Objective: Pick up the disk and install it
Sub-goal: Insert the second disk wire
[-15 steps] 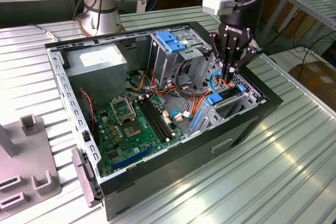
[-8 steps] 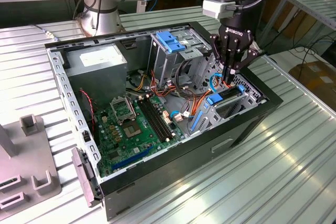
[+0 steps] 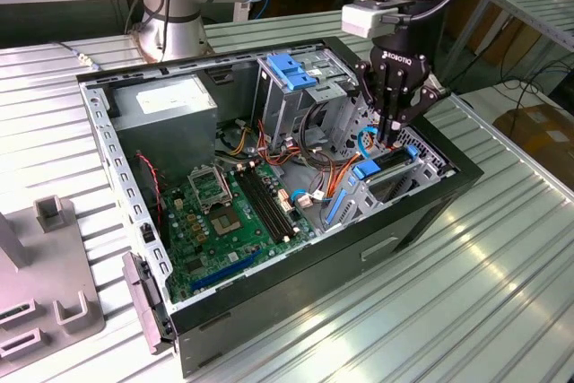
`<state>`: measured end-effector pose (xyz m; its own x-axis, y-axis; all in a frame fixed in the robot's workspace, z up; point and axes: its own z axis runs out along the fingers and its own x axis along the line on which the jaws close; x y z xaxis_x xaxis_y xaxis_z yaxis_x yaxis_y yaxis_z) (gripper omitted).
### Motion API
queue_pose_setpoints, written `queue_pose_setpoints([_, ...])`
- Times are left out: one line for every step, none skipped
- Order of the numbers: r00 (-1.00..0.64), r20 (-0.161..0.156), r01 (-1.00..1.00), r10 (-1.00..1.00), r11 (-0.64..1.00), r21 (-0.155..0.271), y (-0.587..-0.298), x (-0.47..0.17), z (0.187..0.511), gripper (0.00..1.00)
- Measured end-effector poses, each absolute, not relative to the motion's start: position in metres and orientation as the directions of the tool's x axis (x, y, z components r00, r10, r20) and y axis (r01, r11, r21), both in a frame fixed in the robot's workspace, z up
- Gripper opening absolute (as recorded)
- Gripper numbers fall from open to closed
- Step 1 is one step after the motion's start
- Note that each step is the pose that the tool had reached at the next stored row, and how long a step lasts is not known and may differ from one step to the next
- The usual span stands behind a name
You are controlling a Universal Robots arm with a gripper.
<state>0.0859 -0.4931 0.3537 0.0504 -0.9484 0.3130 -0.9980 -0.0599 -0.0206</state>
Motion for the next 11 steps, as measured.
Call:
queue_pose_setpoints([0.051,0.310,-0.998,-0.949,-0.062,-0.023,-0.494,0.085,0.353,0.16])
queue_pose_setpoints([0.052,0.306,-0.998,-0.951,-0.063,-0.024,-0.494,0.084,0.353,0.16])
queue_pose_setpoints([0.053,0.300,-0.998,-0.952,-0.064,-0.026,-0.495,0.083,0.352,0.16])
queue_pose_setpoints([0.054,0.293,-0.998,-0.954,-0.065,-0.028,-0.495,0.083,0.352,0.16])
queue_pose_setpoints([0.054,0.273,-0.997,-0.960,-0.065,-0.032,-0.497,0.082,0.352,0.16])
queue_pose_setpoints([0.053,0.244,-0.997,-0.968,-0.064,-0.037,-0.500,0.081,0.352,0.16])
queue_pose_setpoints([0.053,0.231,-0.997,-0.972,-0.064,-0.040,-0.502,0.081,0.352,0.16])
queue_pose_setpoints([0.054,0.221,-0.997,-0.974,-0.064,-0.042,-0.505,0.081,0.351,0.16])
queue_pose_setpoints([0.053,0.216,-0.997,-0.975,-0.064,-0.044,-0.506,0.080,0.351,0.16])
queue_pose_setpoints([0.053,0.208,-0.997,-0.977,-0.064,-0.047,-0.508,0.080,0.351,0.16])
queue_pose_setpoints([0.053,0.202,-0.997,-0.978,-0.064,-0.049,-0.509,0.080,0.351,0.16])
